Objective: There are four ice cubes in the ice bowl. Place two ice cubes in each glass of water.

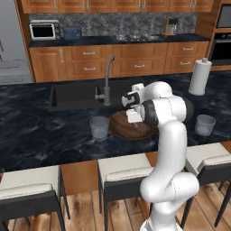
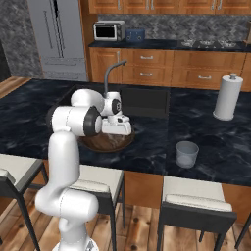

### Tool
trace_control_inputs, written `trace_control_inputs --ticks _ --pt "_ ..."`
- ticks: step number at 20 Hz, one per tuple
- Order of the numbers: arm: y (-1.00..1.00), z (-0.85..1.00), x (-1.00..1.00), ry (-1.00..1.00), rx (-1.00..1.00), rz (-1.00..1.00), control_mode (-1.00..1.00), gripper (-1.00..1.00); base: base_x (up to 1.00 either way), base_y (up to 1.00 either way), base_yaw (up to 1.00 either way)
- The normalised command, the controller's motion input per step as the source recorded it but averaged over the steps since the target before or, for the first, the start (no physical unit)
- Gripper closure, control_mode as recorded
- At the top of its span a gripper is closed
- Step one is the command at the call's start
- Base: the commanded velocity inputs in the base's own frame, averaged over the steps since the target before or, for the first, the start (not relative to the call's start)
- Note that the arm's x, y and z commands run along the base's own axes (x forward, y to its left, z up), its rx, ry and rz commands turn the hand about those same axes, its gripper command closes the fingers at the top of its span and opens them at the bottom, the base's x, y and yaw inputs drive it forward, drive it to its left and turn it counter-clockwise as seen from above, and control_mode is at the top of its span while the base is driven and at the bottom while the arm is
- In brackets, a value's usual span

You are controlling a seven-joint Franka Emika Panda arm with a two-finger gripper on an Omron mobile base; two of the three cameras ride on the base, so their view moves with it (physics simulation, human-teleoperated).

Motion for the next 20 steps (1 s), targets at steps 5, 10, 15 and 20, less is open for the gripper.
trace_control_inputs --ticks 5,10,15,20 --pt "0.3 -0.12 0.0 -0.03 -0.01 -0.2 -1.0 -1.0 0.0 0.0 0.0" --pt "0.04 -0.13 0.0 -0.07 -0.08 -0.18 -1.0 -1.0 0.0 0.0 0.0" --pt "-0.03 -0.12 -0.01 -0.1 -0.15 -0.1 -1.0 -1.0 0.0 0.0 0.0" --pt "-0.03 -0.01 -0.03 -0.13 -0.12 -0.07 -1.0 -1.0 0.0 0.0 0.0"
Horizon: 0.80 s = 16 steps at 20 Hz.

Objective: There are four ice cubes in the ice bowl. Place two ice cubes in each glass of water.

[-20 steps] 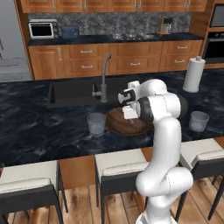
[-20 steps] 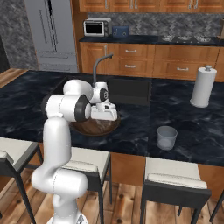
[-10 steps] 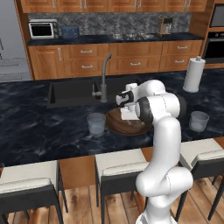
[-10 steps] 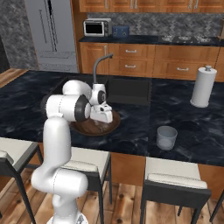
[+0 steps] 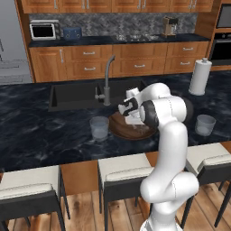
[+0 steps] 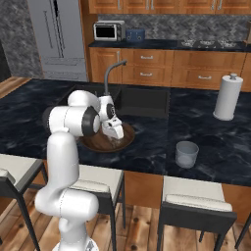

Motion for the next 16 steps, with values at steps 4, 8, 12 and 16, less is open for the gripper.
trace_control_inputs --ticks 4,8,12,16 --pt "-0.04 -0.01 -0.03 -0.11 -0.06 -0.08 -1.0 -1.0 0.0 0.0 0.0" --pt "-0.02 -0.09 -0.01 -0.06 0.0 -0.07 -1.0 -1.0 0.0 0.0 0.0" --pt "-0.1 -0.15 0.0 -0.01 0.0 -0.04 -1.0 -1.0 0.0 0.0 0.0" --pt "-0.03 -0.09 0.0 -0.01 0.0 0.0 -1.0 -1.0 0.0 0.0 0.0"
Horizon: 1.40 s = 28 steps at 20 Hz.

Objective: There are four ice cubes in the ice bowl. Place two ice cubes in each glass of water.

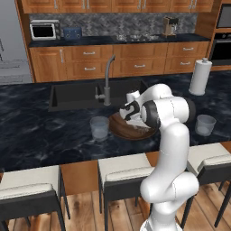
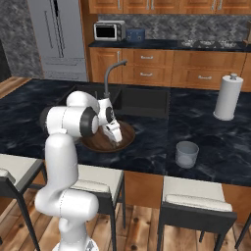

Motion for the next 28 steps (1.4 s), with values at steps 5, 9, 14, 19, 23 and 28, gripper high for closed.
trace_control_inputs --ticks 5,9,14,19,23,28 --pt "0.0 -0.1 0.0 0.0 0.0 0.0 -1.0 -1.0 0.0 0.0 0.0" --pt "-0.02 -0.29 0.0 0.0 0.0 0.0 -1.0 -1.0 0.0 0.0 0.0" --pt "0.0 -0.4 0.0 0.0 0.0 0.0 -1.0 -1.0 0.0 0.0 0.0" --pt "0.0 -0.31 -0.02 0.0 0.0 0.0 -1.0 1.0 0.0 0.0 0.0" --pt "0.0 -0.11 -0.26 0.0 0.0 0.0 -1.0 1.0 0.0 0.0 0.0" --pt "0.0 -0.04 -0.4 0.0 0.0 0.0 -1.0 1.0 0.0 0.0 0.0"
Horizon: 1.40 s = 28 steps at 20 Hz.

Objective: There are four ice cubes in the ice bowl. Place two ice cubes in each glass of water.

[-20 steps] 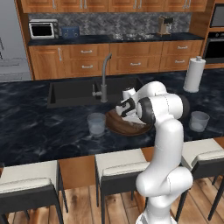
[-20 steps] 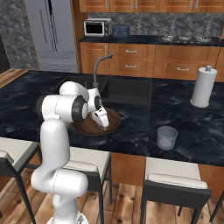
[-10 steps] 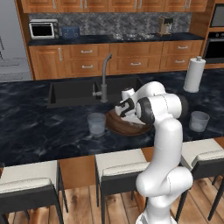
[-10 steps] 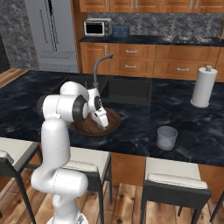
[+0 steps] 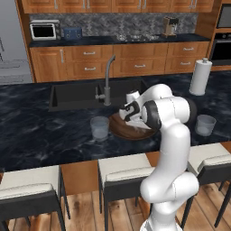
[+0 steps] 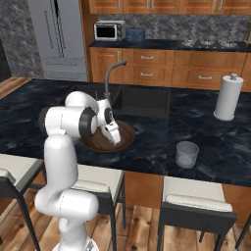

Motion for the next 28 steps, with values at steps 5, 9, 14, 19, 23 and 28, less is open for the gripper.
trace_control_inputs --ticks 5,9,14,19,23,28 --pt "0.0 0.06 -0.39 -0.02 0.0 0.0 -1.0 1.0 0.0 0.0 0.0" --pt "-0.01 0.56 -0.05 -0.03 0.0 0.0 -1.0 1.0 0.0 0.0 0.0" --pt "-0.04 0.66 0.03 0.0 0.0 0.0 -1.0 1.0 0.0 0.0 0.0" --pt "0.1 0.4 0.04 0.0 0.08 0.0 -1.0 1.0 0.0 0.0 0.0" --pt "0.42 0.15 0.0 -0.01 0.12 0.0 -1.0 1.0 0.0 0.0 0.0" --pt "0.56 0.29 0.23 -0.04 0.1 0.0 -1.0 1.0 0.0 0.0 0.0"
